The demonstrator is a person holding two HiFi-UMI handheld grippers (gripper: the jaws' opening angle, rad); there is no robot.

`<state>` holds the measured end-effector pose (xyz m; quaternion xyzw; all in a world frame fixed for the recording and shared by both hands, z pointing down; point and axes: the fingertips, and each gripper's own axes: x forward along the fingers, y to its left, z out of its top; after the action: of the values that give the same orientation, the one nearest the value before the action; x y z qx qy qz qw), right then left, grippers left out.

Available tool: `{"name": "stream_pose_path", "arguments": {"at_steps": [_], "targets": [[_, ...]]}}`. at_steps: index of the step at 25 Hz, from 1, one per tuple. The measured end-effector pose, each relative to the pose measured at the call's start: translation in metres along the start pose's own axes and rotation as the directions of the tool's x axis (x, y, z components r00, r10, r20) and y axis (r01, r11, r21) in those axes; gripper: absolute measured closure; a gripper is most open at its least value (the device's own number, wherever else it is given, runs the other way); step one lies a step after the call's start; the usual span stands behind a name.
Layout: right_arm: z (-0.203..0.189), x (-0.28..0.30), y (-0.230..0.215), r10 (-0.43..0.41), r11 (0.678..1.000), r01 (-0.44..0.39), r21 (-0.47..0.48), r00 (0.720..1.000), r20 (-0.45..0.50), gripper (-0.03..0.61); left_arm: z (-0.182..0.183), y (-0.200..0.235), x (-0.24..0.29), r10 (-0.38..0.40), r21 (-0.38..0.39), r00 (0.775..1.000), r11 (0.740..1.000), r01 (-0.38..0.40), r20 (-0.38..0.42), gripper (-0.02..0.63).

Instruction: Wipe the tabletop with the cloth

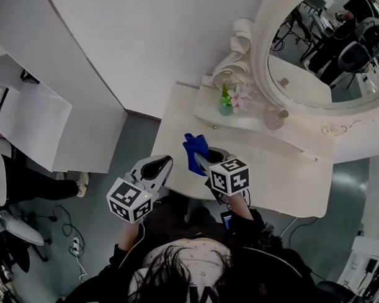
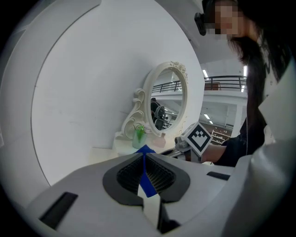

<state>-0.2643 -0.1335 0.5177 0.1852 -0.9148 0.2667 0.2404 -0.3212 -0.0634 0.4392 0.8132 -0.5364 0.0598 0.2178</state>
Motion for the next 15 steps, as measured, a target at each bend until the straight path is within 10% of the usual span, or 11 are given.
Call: {"name": "stream_pose_path", "arguments": {"at_steps": [10,15], "targets": [[0.008,0.115,0.025,-0.014,0.999,0.011,-0.04,0.997,-0.072,0.499,0.013,0.047,-0.008,-0.068,0.035,0.998,0.997,0.068,-0.012,0.617],[-0.013,0.158,0.011,-0.182,0.955,0.136,-0.265,0.971,-0.157,0.499,0.014,0.068,-0.016,-0.067,0.028,0.998,0.997,0.067,-0.009,0.617]]}}
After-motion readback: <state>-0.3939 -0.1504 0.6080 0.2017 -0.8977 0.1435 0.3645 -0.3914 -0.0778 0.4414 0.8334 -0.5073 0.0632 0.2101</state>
